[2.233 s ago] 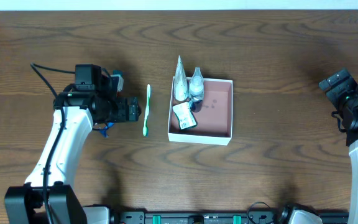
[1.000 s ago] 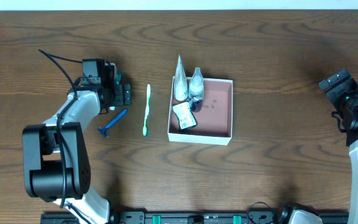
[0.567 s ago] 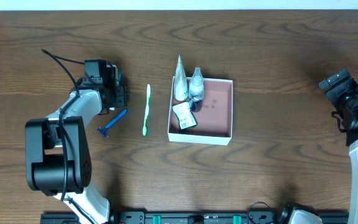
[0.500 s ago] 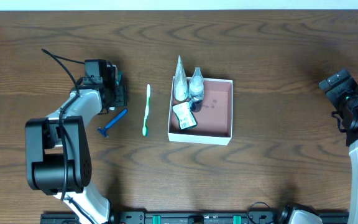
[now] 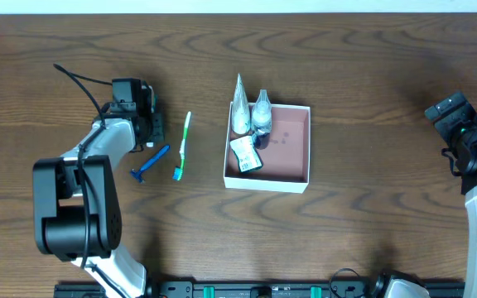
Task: Pack container
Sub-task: 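Carry the toothpaste tube over the box and lower it inside, then open the left gripper and move it to the green toothbrush, then grasp the green-white toothbrush by its handle with the left gripper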
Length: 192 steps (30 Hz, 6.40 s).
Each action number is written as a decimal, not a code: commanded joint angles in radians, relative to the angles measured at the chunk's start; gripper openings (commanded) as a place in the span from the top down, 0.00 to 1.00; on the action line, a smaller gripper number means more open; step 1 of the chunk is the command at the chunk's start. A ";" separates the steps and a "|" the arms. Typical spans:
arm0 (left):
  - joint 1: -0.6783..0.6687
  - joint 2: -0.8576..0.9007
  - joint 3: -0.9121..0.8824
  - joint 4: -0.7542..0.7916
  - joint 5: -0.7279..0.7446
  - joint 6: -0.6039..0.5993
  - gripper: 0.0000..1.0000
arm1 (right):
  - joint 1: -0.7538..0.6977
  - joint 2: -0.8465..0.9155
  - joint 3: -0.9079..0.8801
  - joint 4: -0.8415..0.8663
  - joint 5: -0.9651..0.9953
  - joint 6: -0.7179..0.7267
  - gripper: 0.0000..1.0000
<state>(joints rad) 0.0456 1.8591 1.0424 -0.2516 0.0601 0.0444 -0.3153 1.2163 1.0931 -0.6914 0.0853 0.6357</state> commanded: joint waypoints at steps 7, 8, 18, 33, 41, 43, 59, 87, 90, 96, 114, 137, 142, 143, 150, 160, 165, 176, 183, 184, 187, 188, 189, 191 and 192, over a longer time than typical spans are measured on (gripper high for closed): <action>-0.055 -0.423 0.091 -0.151 0.059 -0.084 0.94 | -0.005 0.000 0.006 -0.001 0.004 0.007 0.01; -0.077 -0.474 0.095 -0.165 0.080 -0.085 0.94 | -0.005 0.000 0.006 -0.001 0.004 0.007 0.01; -0.566 -0.750 0.095 -0.169 0.006 -0.229 0.94 | -0.005 0.000 0.006 -0.001 0.004 0.007 0.01; -0.953 -0.291 0.094 0.012 -0.395 -0.486 0.94 | -0.005 0.000 0.006 -0.001 0.004 0.007 0.01; -0.955 -0.179 0.094 0.022 -0.394 -0.654 0.94 | -0.005 0.000 0.006 -0.001 0.004 0.007 0.01; -0.958 -0.163 0.094 0.018 -0.394 -0.679 0.94 | -0.005 0.000 0.006 -0.001 0.004 0.007 0.01; -0.962 -0.084 0.089 -0.061 -0.386 -0.747 0.94 | -0.005 0.000 0.006 -0.001 0.004 0.007 0.01; -0.962 -0.061 0.076 -0.061 -0.378 -0.764 0.86 | -0.005 0.000 0.006 -0.001 0.004 0.007 0.01; -0.962 -0.061 0.076 -0.061 -0.378 -0.764 0.79 | -0.005 0.000 0.006 -0.001 0.004 0.007 0.01; -0.962 -0.061 0.076 -0.061 -0.378 -0.764 0.76 | -0.005 0.000 0.006 -0.001 0.004 0.007 0.01; -0.922 -0.483 0.172 -0.425 -0.502 -0.418 0.48 | -0.005 0.000 0.006 -0.001 0.004 0.007 0.01; -0.262 -0.237 0.085 -0.395 -0.095 -0.176 0.28 | -0.005 0.000 0.006 -0.001 0.004 0.007 0.01; -0.251 -0.131 0.085 -0.386 -0.045 -0.142 0.28 | -0.005 0.000 0.006 -0.001 0.004 0.007 0.01; -0.251 -0.119 0.085 -0.386 -0.045 -0.142 0.28 | -0.005 0.000 0.006 -0.001 0.004 0.007 0.01; -0.251 -0.055 0.085 -0.372 -0.044 -0.141 0.28 | -0.005 0.000 0.006 -0.001 0.004 0.007 0.01; -0.251 -0.007 0.085 -0.358 -0.042 -0.142 0.28 | -0.005 0.000 0.006 -0.001 0.004 0.007 0.01; -0.251 0.023 0.085 -0.352 -0.040 -0.142 0.28 | -0.005 0.000 0.006 -0.001 0.004 0.007 0.01; -0.253 0.026 0.085 -0.333 -0.040 -0.142 0.39 | -0.005 0.000 0.006 -0.001 0.004 0.007 0.01; -0.257 0.045 0.085 -0.329 -0.040 -0.143 0.52 | -0.005 0.000 0.006 -0.001 0.004 0.007 0.01; -0.259 0.054 0.085 -0.326 -0.040 -0.143 0.52 | -0.005 0.000 0.006 -0.001 0.004 0.007 0.01; -0.266 0.090 0.085 -0.318 -0.032 -0.143 0.52 | -0.005 0.000 0.006 -0.001 0.004 0.007 0.01; -0.267 0.103 0.085 -0.314 -0.028 -0.143 0.52 | -0.005 0.000 0.006 -0.001 0.004 0.007 0.01; -0.267 0.115 0.085 -0.311 -0.023 -0.143 0.52 | -0.005 0.000 0.006 -0.001 0.004 0.007 0.01; -0.267 0.133 0.085 -0.306 -0.014 -0.145 0.53 | -0.005 0.000 0.006 -0.001 0.004 0.007 0.01; -0.267 0.139 0.085 -0.304 -0.014 -0.146 0.59 | -0.005 0.000 0.006 -0.001 0.004 0.007 0.01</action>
<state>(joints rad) -0.2150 1.9118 1.1515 -0.5583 0.0402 -0.1051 -0.3153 1.2167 1.0931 -0.6914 0.0849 0.6361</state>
